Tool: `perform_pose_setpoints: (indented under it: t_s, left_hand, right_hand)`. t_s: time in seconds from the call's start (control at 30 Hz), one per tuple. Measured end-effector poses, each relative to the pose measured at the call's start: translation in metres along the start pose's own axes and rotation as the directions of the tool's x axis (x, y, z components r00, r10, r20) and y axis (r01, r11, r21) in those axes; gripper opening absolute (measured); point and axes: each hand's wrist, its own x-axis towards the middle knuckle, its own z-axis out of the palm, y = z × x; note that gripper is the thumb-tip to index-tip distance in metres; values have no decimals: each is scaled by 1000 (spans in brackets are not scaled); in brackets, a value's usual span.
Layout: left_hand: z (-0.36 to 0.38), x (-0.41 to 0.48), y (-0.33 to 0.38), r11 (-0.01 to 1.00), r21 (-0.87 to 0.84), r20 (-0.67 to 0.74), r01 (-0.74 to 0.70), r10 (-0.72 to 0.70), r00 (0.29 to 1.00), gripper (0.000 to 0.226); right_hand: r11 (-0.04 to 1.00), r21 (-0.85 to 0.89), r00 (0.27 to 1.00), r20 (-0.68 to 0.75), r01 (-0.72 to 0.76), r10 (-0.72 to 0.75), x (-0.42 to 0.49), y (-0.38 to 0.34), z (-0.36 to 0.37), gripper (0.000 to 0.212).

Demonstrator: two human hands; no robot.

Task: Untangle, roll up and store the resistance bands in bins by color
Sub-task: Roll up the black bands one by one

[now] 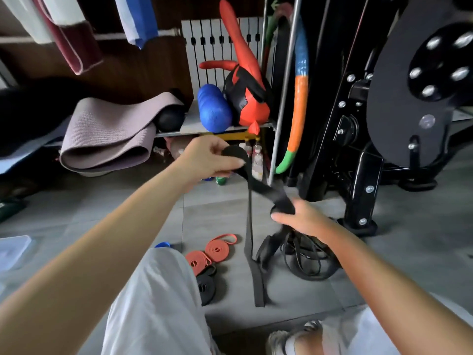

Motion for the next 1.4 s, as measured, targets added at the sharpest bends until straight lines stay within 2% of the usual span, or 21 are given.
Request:
perform_pose_setpoints:
  t_s: [0.03, 0.07, 0.1, 0.13, 0.17, 0.23, 0.27, 0.37, 0.5, 0.63, 0.7, 0.77, 0.8, 0.87, 0.93, 1.0, 1.1, 1.13, 1.2, 1.33, 1.4]
  left_hand:
    - [6, -1, 2, 996, 84, 36, -19, 16, 999, 20]
    - [11, -2, 4, 984, 174, 68, -43, 32, 997, 23]
    - [15, -4, 7, 964, 256, 104, -68, 43, 994, 27]
    - [20, -5, 9, 940, 328, 147, -92, 45, 988, 32]
    - [24, -8, 10, 914, 391, 196, -110, 34, 980, 35]
    - [31, -14, 8, 882, 457, 275, -117, -16, 961, 35]
    - [33, -16, 6, 889, 444, 294, -110, -29, 955, 33]
    - [34, -20, -2, 951, 303, 305, -66, -31, 952, 25]
    - [38, -31, -11, 1000, -4, 328, 14, -12, 945, 20]
    - [44, -42, -19, 918, -363, 285, 160, -54, 957, 19]
    - [39, -46, -29, 888, -409, 269, 209, -102, 958, 23]
    - [35, -50, -40, 932, -297, 282, 206, -120, 952, 29]
    - [34, -53, -44, 970, -170, 276, 172, -121, 954, 27]
    - [31, -57, -48, 972, 236, 257, 20, -82, 963, 27]
    - [33, -60, -46, 761, 616, 307, -203, 5, 952, 51]
    - [41, -64, -40, 579, 741, 376, -341, 64, 925, 68]
    - [62, -67, -44, 431, 814, 425, -390, 16, 905, 48]
    - [66, -67, -47, 439, 819, 409, -369, 5, 913, 37]
    - [68, -67, -57, 530, 787, 374, -314, -5, 928, 24]
    - [65, -68, -65, 772, 603, 341, -201, -21, 940, 26]
    - [60, -70, -63, 884, 457, 307, -100, -51, 951, 23]
  right_hand:
    - [990, -143, 1000, 19, -15, 18, 0, -3, 0, 70]
    - [988, -154, 999, 39, -7, 13, -1, -7, 1, 94]
    - [996, -77, 998, 54, 45, -41, -5, -14, 2, 105]
    - [993, 49, 992, 62, 108, -111, -11, -22, 4, 103]
    - [970, 174, 983, 49, 168, -179, -16, -27, 8, 91]
    - [903, 336, 961, -22, 268, -277, -24, -32, 14, 49]
    - [857, 423, 952, -49, 294, -302, -27, -33, 17, 36]
    - [774, 565, 954, -87, 285, -287, -37, -28, 19, 29]
    - [788, 504, 929, -91, 354, -359, -43, -22, 19, 33]
    - [679, 659, 936, -119, 324, -331, -49, -26, 28, 27]
    - [693, 643, 943, -163, 325, -291, -53, -26, 24, 28]
    - [810, 484, 943, -161, 332, -290, -57, -25, 17, 30]
    - [873, 359, 944, -133, 329, -301, -58, -25, 14, 27]
    - [939, 93, 944, -35, 331, -329, -59, -28, 10, 17]
    - [931, -167, 945, 81, 325, -315, -58, -32, 12, 12]
    - [900, -304, 949, 138, 312, -283, -57, -38, 16, 19]
    - [907, -261, 942, 139, 331, -304, -57, -44, 18, 16]
    - [913, -239, 942, 133, 331, -307, -58, -43, 17, 11]
    - [938, -178, 953, 108, 298, -283, -62, -37, 17, 13]
    - [973, 93, 975, 49, 213, -218, -68, -19, 24, 37]
    - [960, 190, 976, 36, 204, -215, -70, -6, 29, 39]
